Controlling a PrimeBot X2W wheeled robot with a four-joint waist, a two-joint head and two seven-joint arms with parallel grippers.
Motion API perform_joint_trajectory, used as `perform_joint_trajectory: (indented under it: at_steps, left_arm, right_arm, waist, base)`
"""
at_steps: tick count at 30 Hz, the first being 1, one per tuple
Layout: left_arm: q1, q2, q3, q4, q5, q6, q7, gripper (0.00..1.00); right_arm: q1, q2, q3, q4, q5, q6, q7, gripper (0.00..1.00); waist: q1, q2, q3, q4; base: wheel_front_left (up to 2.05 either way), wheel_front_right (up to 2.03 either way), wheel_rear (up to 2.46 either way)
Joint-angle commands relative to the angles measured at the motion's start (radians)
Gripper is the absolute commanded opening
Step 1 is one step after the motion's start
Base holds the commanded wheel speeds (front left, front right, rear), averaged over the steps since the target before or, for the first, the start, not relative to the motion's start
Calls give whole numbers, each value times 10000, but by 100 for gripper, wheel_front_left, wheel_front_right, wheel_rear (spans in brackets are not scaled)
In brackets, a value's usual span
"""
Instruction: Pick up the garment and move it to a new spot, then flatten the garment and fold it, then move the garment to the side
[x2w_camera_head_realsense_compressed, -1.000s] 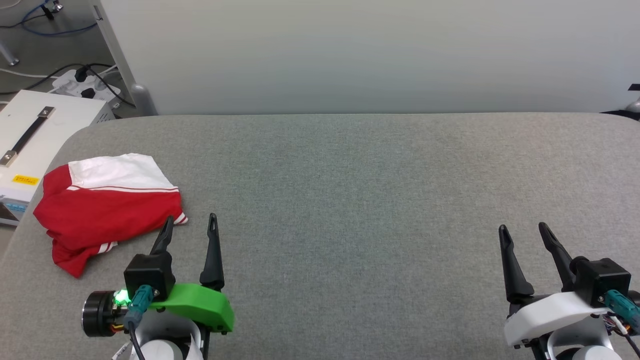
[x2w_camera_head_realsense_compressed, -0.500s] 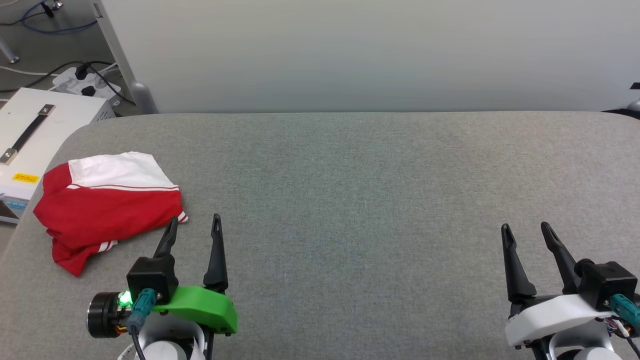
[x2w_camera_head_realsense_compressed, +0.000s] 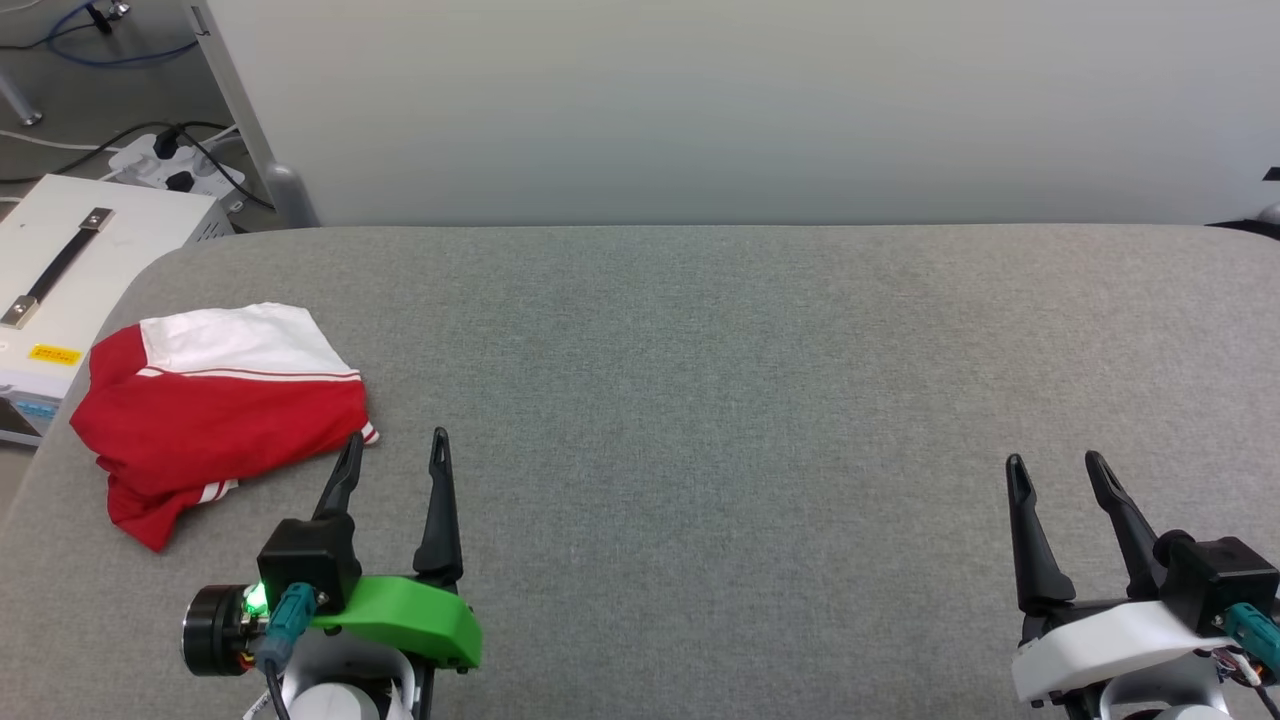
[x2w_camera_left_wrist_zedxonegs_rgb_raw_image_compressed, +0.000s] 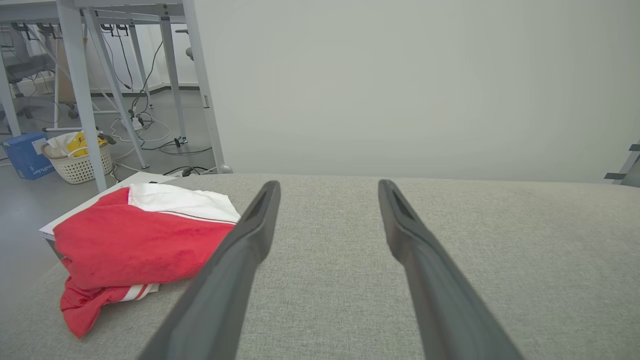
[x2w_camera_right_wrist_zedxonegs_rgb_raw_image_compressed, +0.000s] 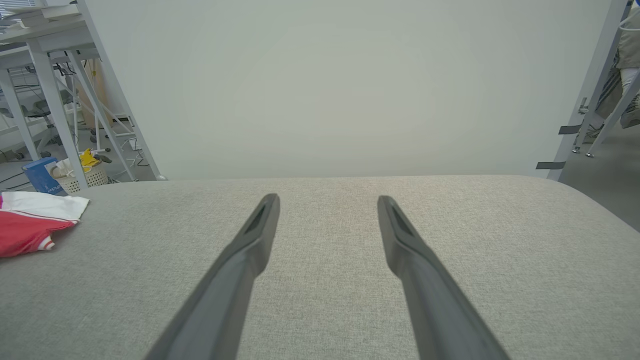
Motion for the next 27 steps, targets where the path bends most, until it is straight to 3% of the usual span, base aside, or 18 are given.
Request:
perform_joint_trajectory:
  at_steps: [1,27]
  left_arm:
    - [196,-35,-13,46,-114,45,-120,100]
    - [341,-47,-305,272,-387,113,-662,100]
  right_arm:
    - [168,-10,6,-30,122,-6,-120,100]
    - [411,-12,-135,-149,123,-8,-655,100]
  waist:
    - [0,0,-8,6]
    - [0,0,-59,95]
  base:
    - [0,0,0]
    - [0,0,0]
